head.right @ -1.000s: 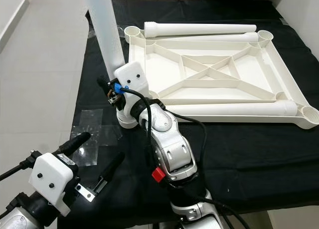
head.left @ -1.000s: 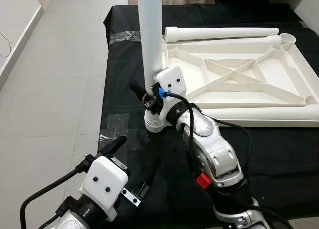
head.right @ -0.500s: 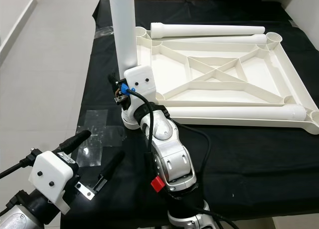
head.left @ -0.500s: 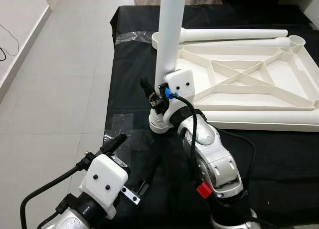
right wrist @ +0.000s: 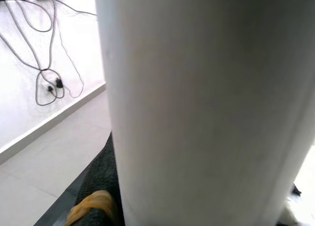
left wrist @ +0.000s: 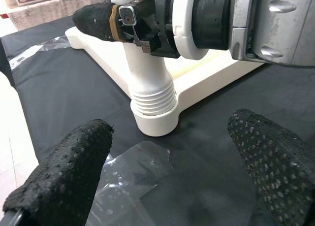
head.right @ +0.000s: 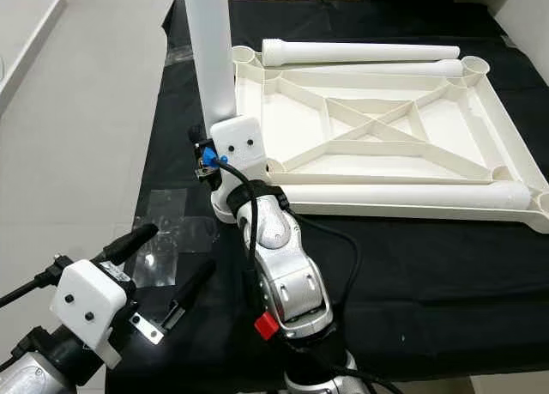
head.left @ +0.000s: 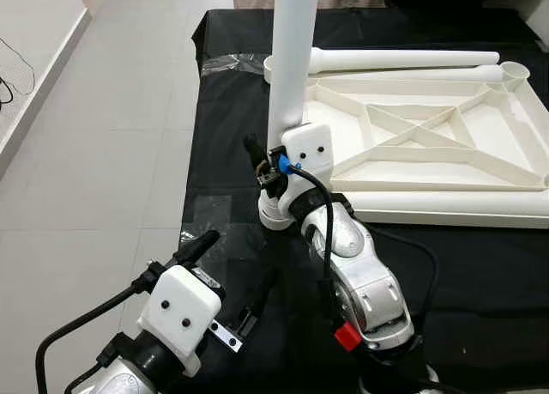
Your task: Building children table
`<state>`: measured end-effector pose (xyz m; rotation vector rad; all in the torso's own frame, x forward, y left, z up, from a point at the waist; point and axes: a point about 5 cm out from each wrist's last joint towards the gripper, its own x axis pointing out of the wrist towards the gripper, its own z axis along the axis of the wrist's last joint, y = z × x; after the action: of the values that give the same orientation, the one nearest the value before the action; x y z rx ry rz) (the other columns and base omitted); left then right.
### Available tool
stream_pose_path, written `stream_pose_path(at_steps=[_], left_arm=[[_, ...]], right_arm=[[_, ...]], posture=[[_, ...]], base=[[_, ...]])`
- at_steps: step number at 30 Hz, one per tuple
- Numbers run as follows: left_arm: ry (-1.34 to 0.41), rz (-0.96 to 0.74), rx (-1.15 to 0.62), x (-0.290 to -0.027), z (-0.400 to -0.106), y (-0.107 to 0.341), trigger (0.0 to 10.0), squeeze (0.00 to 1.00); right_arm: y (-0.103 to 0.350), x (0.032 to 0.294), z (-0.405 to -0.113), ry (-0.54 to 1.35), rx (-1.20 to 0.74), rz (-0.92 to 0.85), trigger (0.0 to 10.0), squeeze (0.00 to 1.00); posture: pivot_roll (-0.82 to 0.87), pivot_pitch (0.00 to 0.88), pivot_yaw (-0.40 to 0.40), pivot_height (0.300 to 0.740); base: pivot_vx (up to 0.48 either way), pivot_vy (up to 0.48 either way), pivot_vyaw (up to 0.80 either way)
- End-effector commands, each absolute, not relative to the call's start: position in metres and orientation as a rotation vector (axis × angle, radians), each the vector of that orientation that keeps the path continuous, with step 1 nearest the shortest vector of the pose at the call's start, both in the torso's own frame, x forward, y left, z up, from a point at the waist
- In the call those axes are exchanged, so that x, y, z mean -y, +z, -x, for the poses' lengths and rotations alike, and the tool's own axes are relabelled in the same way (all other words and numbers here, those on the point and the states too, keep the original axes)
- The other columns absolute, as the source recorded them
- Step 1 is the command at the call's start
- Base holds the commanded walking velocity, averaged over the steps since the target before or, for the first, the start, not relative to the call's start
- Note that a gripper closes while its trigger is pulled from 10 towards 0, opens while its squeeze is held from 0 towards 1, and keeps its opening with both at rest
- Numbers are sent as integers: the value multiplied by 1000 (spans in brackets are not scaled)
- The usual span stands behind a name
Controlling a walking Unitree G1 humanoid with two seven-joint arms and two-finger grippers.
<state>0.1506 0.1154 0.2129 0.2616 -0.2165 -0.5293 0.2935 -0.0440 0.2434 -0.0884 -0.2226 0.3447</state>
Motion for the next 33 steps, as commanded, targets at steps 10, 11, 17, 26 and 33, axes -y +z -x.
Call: stream_pose_path(at_steps=[10,11,17,26,33], left_arm=[[-538,-252,203,-116,-152,212,10000,0],[-534,-255,212,-117,-153,214,10000,0],[-478,-247,282,-130,-164,231,10000,0],[-514,-94,477,-151,-186,283,10000,0],[-710,16,582,-161,-198,327,10000,0]], right_arm=[[197,68,-300,152,-13,129,10000,0],[198,68,-301,153,-11,129,10000,0],[200,68,-302,153,-4,134,10000,0],[202,65,-303,164,10,135,10000,0],[202,61,-302,168,16,131,10000,0]], posture=[[116,315,-33,740],[116,315,-33,740],[116,307,-41,740],[118,288,-35,740],[109,275,-30,740]], base=[[0,0,0],[0,0,0],[0,0,0],[0,0,0],[0,0,0]])
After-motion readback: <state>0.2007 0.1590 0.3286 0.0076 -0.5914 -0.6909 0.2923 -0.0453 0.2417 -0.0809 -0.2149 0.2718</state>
